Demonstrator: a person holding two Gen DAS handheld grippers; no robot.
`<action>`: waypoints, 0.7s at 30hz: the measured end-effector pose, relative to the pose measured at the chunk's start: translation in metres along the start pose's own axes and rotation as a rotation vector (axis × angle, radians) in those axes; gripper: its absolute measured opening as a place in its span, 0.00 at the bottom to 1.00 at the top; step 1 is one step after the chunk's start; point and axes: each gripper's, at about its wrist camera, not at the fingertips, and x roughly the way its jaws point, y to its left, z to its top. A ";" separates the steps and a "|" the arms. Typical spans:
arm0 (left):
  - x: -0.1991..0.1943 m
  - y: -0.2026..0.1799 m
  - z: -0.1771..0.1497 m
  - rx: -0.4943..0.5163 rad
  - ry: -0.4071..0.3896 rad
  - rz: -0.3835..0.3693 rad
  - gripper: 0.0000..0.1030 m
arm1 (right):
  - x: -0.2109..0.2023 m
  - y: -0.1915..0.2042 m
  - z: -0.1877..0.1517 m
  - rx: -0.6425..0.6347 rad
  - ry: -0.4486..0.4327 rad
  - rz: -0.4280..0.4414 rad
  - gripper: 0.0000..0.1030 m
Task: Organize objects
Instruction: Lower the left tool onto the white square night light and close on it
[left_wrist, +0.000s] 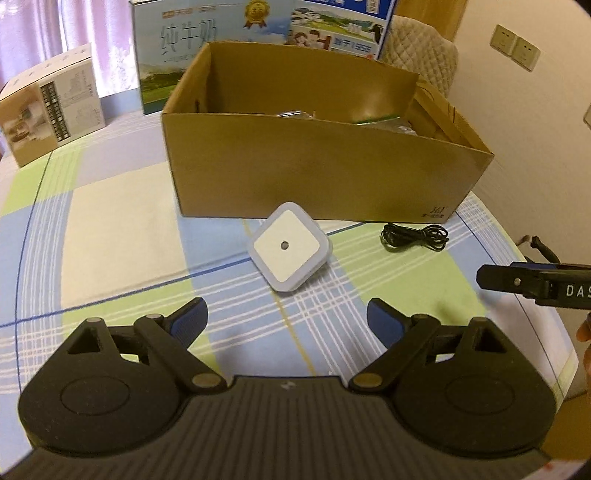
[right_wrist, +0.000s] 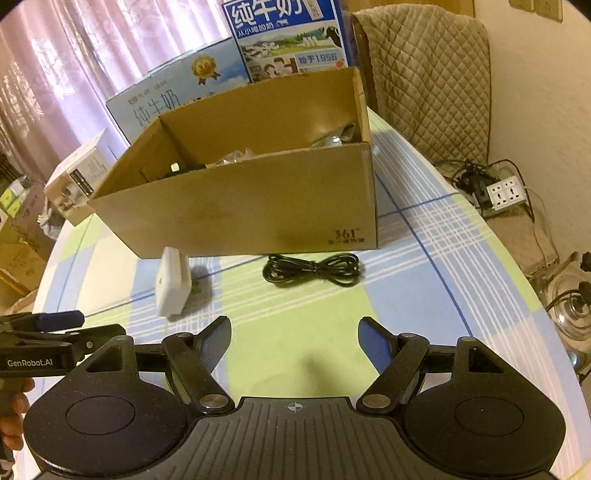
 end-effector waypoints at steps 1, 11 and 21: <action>0.002 0.000 0.001 0.009 0.000 0.003 0.90 | 0.001 -0.001 0.000 0.002 0.003 -0.003 0.71; 0.035 -0.005 0.012 0.162 -0.046 -0.015 0.95 | 0.020 -0.011 -0.002 0.014 0.027 -0.049 0.71; 0.077 -0.005 0.029 0.369 -0.073 -0.064 0.96 | 0.033 -0.027 -0.001 0.055 0.047 -0.093 0.71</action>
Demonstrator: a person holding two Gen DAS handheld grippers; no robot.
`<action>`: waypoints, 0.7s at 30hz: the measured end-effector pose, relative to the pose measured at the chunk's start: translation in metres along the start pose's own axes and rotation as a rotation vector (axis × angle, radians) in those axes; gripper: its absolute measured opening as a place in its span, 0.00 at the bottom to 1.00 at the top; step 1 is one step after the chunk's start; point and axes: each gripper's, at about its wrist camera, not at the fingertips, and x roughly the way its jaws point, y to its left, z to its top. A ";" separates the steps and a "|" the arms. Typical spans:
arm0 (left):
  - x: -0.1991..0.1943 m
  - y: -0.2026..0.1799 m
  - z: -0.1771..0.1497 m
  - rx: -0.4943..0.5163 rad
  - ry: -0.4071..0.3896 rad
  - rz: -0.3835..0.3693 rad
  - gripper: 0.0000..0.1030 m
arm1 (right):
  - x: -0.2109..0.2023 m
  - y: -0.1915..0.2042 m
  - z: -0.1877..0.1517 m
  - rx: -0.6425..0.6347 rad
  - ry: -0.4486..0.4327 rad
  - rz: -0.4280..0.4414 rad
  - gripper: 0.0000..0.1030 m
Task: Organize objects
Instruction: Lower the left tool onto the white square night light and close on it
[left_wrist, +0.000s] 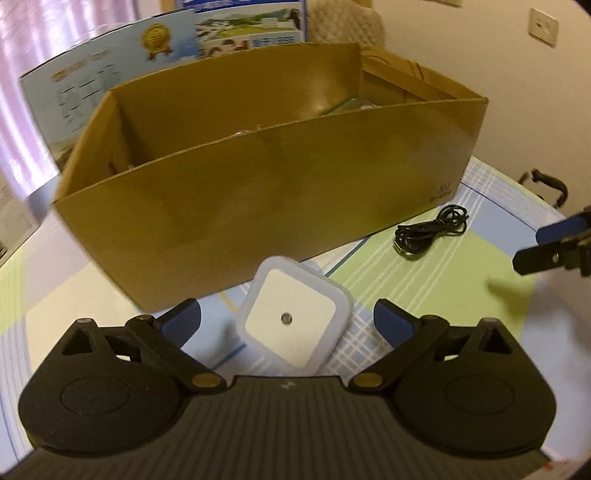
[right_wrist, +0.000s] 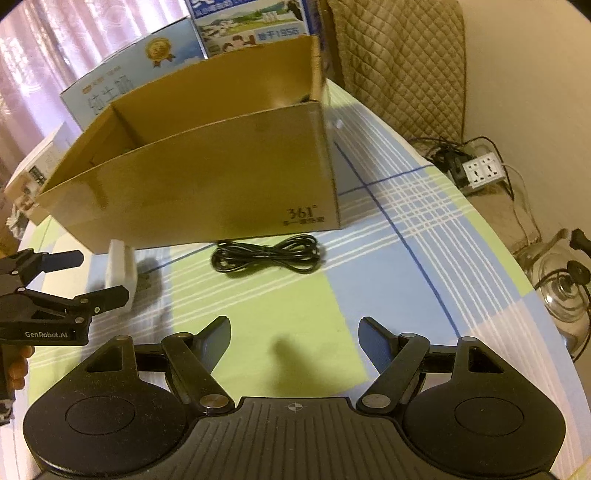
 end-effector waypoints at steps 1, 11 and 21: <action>0.004 0.000 0.001 0.013 0.004 -0.011 0.95 | 0.001 -0.002 0.001 0.005 0.001 -0.006 0.71; 0.027 0.004 0.002 0.056 0.003 -0.110 0.83 | 0.010 -0.002 0.005 0.002 0.007 -0.025 0.72; 0.015 0.017 -0.010 -0.059 -0.010 -0.041 0.65 | 0.029 0.013 0.018 -0.052 -0.011 0.010 0.90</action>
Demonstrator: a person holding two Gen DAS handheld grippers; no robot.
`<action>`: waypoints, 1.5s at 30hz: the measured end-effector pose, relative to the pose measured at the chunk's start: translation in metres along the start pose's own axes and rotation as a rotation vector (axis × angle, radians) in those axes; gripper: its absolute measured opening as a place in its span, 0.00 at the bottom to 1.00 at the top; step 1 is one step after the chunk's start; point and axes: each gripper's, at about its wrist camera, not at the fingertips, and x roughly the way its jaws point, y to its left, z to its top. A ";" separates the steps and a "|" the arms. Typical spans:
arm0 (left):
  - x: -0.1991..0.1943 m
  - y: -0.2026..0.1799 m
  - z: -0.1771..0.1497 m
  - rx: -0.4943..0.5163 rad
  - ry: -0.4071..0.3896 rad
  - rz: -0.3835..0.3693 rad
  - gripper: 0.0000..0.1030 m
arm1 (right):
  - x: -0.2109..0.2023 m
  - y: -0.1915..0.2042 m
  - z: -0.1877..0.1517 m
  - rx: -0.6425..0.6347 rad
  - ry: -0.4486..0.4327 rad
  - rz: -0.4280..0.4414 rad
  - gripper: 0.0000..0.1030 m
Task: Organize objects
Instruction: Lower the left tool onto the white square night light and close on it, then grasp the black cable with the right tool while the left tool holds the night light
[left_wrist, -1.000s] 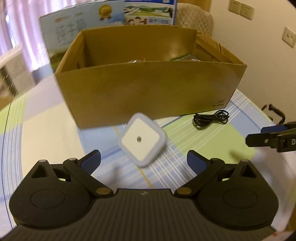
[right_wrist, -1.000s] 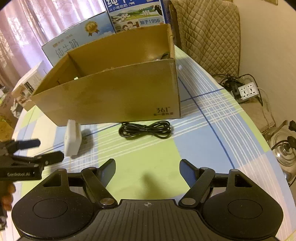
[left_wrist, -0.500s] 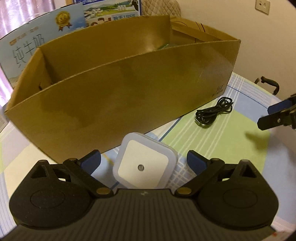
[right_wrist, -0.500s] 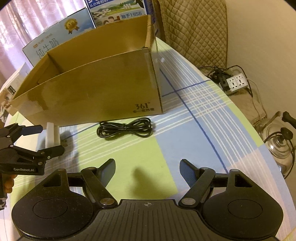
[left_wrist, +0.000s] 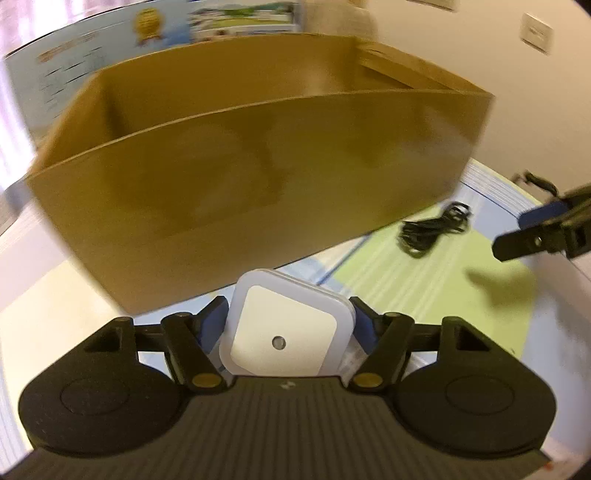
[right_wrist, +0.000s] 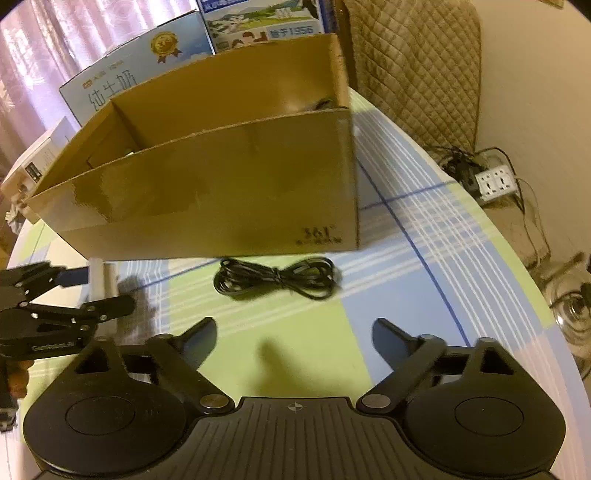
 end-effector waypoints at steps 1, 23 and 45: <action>-0.002 0.005 -0.002 -0.040 0.000 0.021 0.64 | 0.004 0.002 0.002 -0.003 0.001 0.000 0.93; -0.022 0.052 -0.018 -0.354 0.038 0.218 0.64 | 0.077 0.036 0.018 -0.105 -0.013 -0.160 0.98; -0.021 0.018 -0.014 -0.294 0.092 0.213 0.64 | 0.071 0.029 0.015 -0.203 0.010 -0.107 0.90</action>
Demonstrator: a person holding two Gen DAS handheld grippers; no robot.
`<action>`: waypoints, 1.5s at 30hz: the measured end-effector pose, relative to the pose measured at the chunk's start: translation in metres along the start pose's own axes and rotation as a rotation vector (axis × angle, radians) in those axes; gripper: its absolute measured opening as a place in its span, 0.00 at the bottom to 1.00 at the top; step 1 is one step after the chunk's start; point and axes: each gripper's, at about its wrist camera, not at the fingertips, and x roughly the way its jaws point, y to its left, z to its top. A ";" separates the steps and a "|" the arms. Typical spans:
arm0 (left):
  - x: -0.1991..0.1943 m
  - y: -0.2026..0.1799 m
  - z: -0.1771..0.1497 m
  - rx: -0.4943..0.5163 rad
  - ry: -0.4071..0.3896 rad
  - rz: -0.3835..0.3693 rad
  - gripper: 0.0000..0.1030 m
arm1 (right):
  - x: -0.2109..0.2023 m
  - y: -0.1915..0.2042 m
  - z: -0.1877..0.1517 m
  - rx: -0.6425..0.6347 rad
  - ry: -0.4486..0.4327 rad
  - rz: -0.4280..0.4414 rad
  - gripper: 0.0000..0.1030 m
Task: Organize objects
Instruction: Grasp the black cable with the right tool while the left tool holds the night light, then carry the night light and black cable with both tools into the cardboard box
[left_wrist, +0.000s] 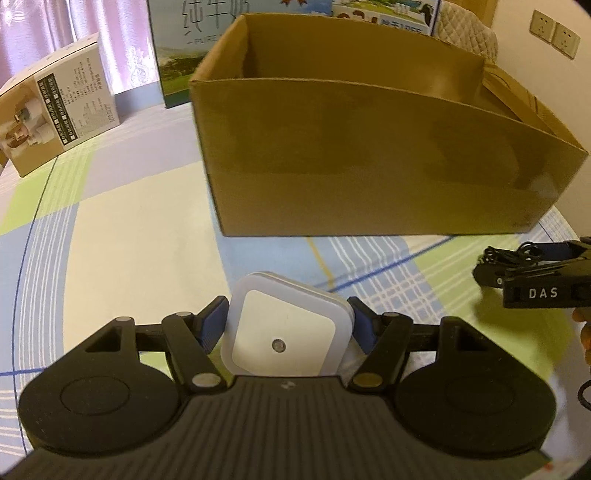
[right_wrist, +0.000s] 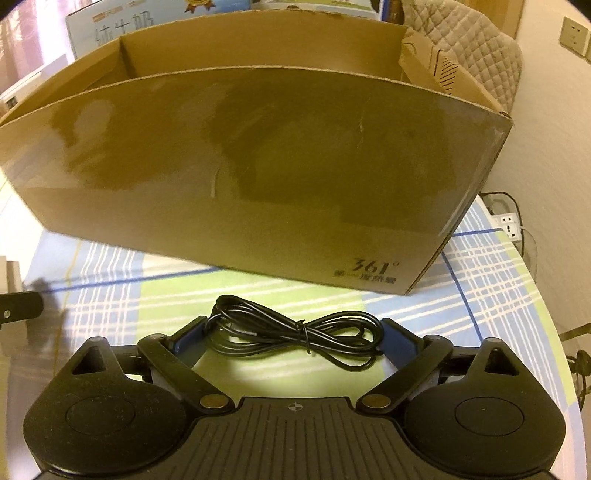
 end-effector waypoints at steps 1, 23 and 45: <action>-0.001 -0.002 -0.002 0.002 0.002 -0.003 0.64 | -0.001 -0.001 -0.001 -0.005 0.002 0.004 0.90; -0.056 -0.033 -0.009 0.029 -0.006 -0.032 0.64 | -0.093 0.009 -0.040 -0.016 -0.055 0.190 0.90; -0.097 -0.045 0.076 0.066 -0.185 -0.014 0.64 | -0.143 -0.008 0.050 0.016 -0.286 0.208 0.90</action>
